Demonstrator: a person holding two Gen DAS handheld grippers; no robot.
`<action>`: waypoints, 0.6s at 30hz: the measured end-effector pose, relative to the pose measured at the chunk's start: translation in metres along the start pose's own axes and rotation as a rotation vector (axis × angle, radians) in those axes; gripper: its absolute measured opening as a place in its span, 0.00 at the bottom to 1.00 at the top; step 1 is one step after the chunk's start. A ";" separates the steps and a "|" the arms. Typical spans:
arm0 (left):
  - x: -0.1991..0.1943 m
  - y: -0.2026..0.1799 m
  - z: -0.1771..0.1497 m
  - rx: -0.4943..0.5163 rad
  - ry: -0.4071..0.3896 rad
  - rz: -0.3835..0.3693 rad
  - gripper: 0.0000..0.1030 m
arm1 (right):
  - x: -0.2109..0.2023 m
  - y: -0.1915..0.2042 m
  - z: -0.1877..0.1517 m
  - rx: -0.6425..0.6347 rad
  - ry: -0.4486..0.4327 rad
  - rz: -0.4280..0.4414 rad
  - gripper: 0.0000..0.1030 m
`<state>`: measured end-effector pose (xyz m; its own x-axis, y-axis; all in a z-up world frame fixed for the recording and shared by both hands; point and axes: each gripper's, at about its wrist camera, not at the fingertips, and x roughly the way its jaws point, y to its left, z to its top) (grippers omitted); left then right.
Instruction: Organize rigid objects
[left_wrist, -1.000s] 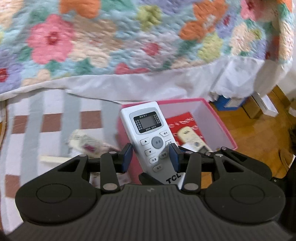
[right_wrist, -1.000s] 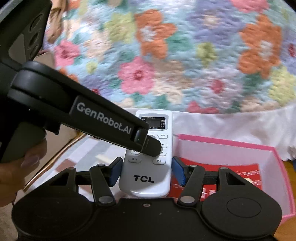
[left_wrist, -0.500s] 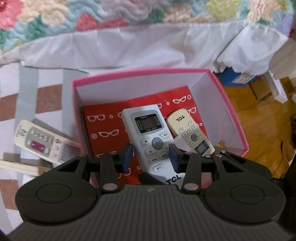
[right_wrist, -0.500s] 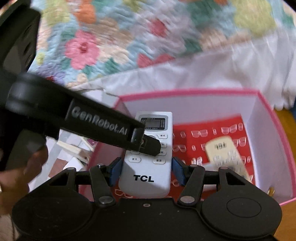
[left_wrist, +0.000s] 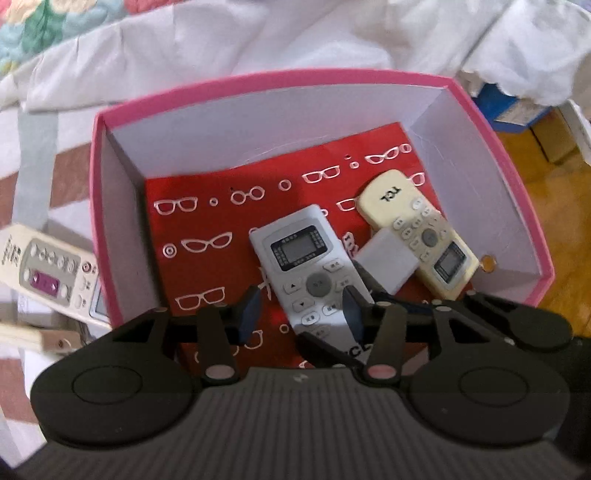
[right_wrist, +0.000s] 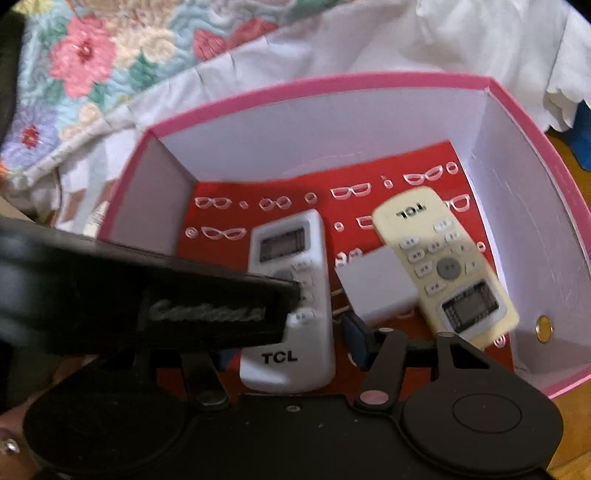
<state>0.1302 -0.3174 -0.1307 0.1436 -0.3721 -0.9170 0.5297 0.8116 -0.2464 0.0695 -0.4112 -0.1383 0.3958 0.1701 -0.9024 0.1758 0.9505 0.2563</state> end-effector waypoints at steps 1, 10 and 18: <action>-0.006 0.002 0.000 -0.001 0.000 -0.020 0.46 | -0.004 0.002 0.000 -0.005 -0.008 -0.005 0.63; -0.106 0.027 -0.009 0.100 -0.138 -0.036 0.50 | -0.086 0.043 -0.014 -0.189 -0.222 0.061 0.64; -0.160 0.091 -0.034 0.100 -0.165 0.044 0.51 | -0.121 0.101 -0.037 -0.354 -0.253 0.308 0.64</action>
<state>0.1271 -0.1686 -0.0171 0.2992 -0.4133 -0.8600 0.5996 0.7826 -0.1675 0.0058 -0.3263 -0.0162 0.5934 0.4290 -0.6811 -0.2809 0.9033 0.3242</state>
